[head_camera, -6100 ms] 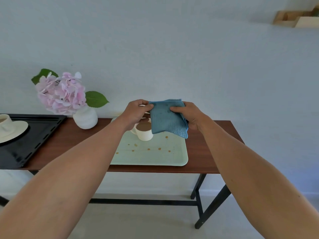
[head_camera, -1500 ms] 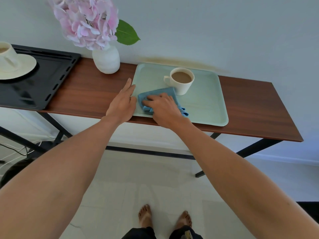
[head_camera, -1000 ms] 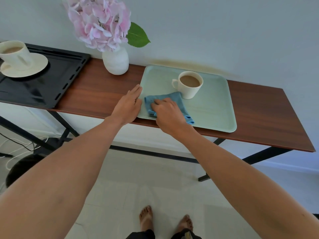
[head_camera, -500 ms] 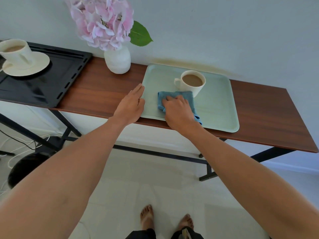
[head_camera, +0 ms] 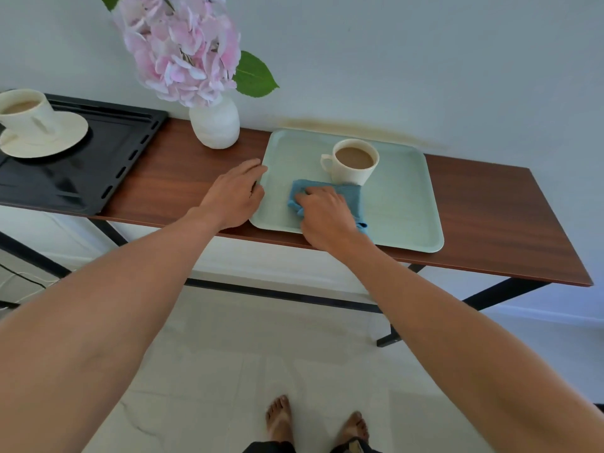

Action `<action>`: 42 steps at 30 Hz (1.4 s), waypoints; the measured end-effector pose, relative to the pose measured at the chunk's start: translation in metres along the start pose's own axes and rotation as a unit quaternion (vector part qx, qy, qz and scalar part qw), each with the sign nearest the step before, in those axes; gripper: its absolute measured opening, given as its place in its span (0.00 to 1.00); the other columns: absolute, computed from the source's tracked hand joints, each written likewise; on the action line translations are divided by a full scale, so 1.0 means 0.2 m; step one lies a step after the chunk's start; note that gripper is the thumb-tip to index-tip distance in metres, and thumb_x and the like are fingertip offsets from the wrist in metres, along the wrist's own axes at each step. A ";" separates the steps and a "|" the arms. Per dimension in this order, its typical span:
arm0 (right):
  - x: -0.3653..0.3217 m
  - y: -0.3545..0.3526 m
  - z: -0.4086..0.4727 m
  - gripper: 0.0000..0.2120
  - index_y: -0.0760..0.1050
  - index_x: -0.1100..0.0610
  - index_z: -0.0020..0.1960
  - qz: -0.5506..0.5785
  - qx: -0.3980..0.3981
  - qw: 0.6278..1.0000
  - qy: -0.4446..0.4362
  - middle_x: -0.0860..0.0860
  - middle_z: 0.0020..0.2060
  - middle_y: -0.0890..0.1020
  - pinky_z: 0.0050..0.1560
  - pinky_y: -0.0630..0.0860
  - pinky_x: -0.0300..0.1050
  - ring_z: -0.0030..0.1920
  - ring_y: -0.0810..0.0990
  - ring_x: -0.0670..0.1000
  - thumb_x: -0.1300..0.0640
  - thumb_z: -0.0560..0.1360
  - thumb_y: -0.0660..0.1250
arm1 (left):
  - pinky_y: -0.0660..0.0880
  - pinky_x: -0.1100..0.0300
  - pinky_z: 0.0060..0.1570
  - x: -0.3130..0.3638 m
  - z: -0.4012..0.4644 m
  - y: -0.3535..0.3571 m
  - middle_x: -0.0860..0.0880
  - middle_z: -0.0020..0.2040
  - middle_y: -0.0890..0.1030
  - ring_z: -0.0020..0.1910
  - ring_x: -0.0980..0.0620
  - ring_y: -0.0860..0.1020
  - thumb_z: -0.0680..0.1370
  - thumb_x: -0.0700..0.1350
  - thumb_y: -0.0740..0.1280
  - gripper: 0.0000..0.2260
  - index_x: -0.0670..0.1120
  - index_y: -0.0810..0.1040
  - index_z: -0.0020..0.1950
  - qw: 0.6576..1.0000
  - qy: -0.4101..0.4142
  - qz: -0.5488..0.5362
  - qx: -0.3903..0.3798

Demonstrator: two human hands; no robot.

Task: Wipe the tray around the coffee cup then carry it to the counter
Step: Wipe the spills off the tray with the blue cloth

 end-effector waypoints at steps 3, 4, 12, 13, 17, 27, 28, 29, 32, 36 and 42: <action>-0.11 0.04 -0.02 0.19 0.77 0.53 0.64 0.022 -0.019 0.999 -0.042 0.50 0.59 0.79 0.61 0.71 0.52 0.61 0.74 0.56 0.64 0.74 0.61 | 0.51 0.46 0.78 -0.02 0.08 0.04 0.47 0.82 0.57 0.81 0.48 0.54 0.84 0.48 0.52 0.25 0.48 0.57 0.82 1.000 -0.015 -0.020 -0.018; -0.10 0.05 -0.06 0.19 0.78 0.53 0.62 0.018 -0.017 0.999 -0.041 0.49 0.58 0.80 0.60 0.71 0.52 0.60 0.74 0.56 0.64 0.74 0.61 | 0.48 0.46 0.78 -0.03 0.10 0.05 0.48 0.83 0.56 0.81 0.49 0.52 0.84 0.48 0.51 0.25 0.49 0.55 0.83 0.999 -0.024 -0.021 -0.023; -0.07 0.04 0.03 0.11 0.78 0.58 0.57 0.008 0.041 0.997 0.059 0.54 0.57 0.80 0.56 0.69 0.53 0.58 0.73 0.59 0.62 0.76 0.62 | 0.45 0.47 0.78 -0.12 0.10 0.12 0.52 0.81 0.62 0.81 0.51 0.52 0.85 0.51 0.45 0.24 0.54 0.56 0.82 0.999 -0.045 -0.019 -0.010; -0.11 0.04 0.05 0.12 0.78 0.58 0.59 0.017 0.039 0.998 0.053 0.54 0.58 0.80 0.57 0.69 0.52 0.59 0.72 0.59 0.62 0.77 0.62 | 0.45 0.48 0.78 -0.13 0.11 0.13 0.53 0.80 0.62 0.81 0.52 0.53 0.85 0.51 0.44 0.24 0.55 0.56 0.82 0.999 -0.046 -0.020 -0.007; -0.19 0.08 0.00 0.17 0.78 0.55 0.61 0.038 -0.003 0.999 -0.037 0.49 0.56 0.80 0.58 0.70 0.50 0.59 0.72 0.56 0.63 0.75 0.62 | 0.45 0.48 0.78 -0.14 0.11 0.13 0.54 0.80 0.63 0.81 0.53 0.53 0.84 0.50 0.44 0.24 0.55 0.58 0.81 0.999 -0.043 -0.027 0.004; 0.08 0.01 -0.08 0.17 0.80 0.56 0.59 0.052 0.007 0.999 0.006 0.48 0.56 0.82 0.59 0.72 0.52 0.58 0.75 0.57 0.66 0.74 0.62 | 0.45 0.50 0.78 -0.14 0.11 0.12 0.54 0.80 0.63 0.81 0.55 0.53 0.83 0.51 0.44 0.25 0.54 0.58 0.81 0.998 -0.048 -0.025 0.011; 0.05 0.02 -0.09 0.19 0.80 0.55 0.61 0.064 -0.005 0.998 -0.015 0.48 0.58 0.82 0.60 0.72 0.52 0.60 0.75 0.57 0.67 0.74 0.62 | 0.45 0.50 0.78 -0.13 0.11 0.12 0.54 0.80 0.63 0.81 0.55 0.53 0.83 0.51 0.44 0.25 0.54 0.58 0.81 0.998 -0.048 -0.025 0.011; 0.04 0.03 -0.11 0.21 0.81 0.55 0.62 0.075 -0.018 0.997 -0.031 0.48 0.59 0.82 0.61 0.73 0.53 0.60 0.75 0.56 0.67 0.73 0.62 | 0.45 0.50 0.78 -0.13 0.11 0.12 0.54 0.80 0.63 0.81 0.55 0.53 0.83 0.51 0.44 0.25 0.54 0.58 0.81 0.998 -0.049 -0.026 0.011; 0.21 0.01 -0.21 0.22 0.82 0.51 0.58 0.116 -0.034 0.993 0.011 0.50 0.56 0.83 0.56 0.78 0.54 0.57 0.78 0.56 0.68 0.71 0.60 | 0.45 0.50 0.78 -0.13 0.10 0.12 0.54 0.80 0.62 0.81 0.55 0.52 0.83 0.51 0.44 0.25 0.55 0.59 0.81 0.998 -0.049 -0.032 0.007; 0.52 -0.05 -0.24 0.19 0.82 0.48 0.54 0.102 0.012 0.986 0.131 0.52 0.53 0.81 0.50 0.78 0.51 0.51 0.79 0.56 0.66 0.72 0.60 | 0.44 0.51 0.78 -0.12 0.09 0.11 0.54 0.80 0.63 0.81 0.56 0.52 0.85 0.50 0.45 0.23 0.54 0.59 0.81 0.998 -0.051 -0.030 0.008; 0.41 -0.01 -0.28 0.29 0.79 0.49 0.67 0.114 -0.048 0.992 -0.012 0.45 0.68 0.78 0.70 0.68 0.53 0.68 0.72 0.52 0.71 0.72 0.59 | 0.45 0.50 0.78 -0.11 0.09 0.10 0.54 0.80 0.62 0.81 0.54 0.52 0.85 0.49 0.46 0.23 0.54 0.59 0.81 0.998 -0.055 -0.033 0.004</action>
Point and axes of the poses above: each hand's wrist, its own z-axis towards the middle knuckle, its own y-axis out of the palm, x = y × z, the point moved 8 cm from there along z, towards the middle knuckle
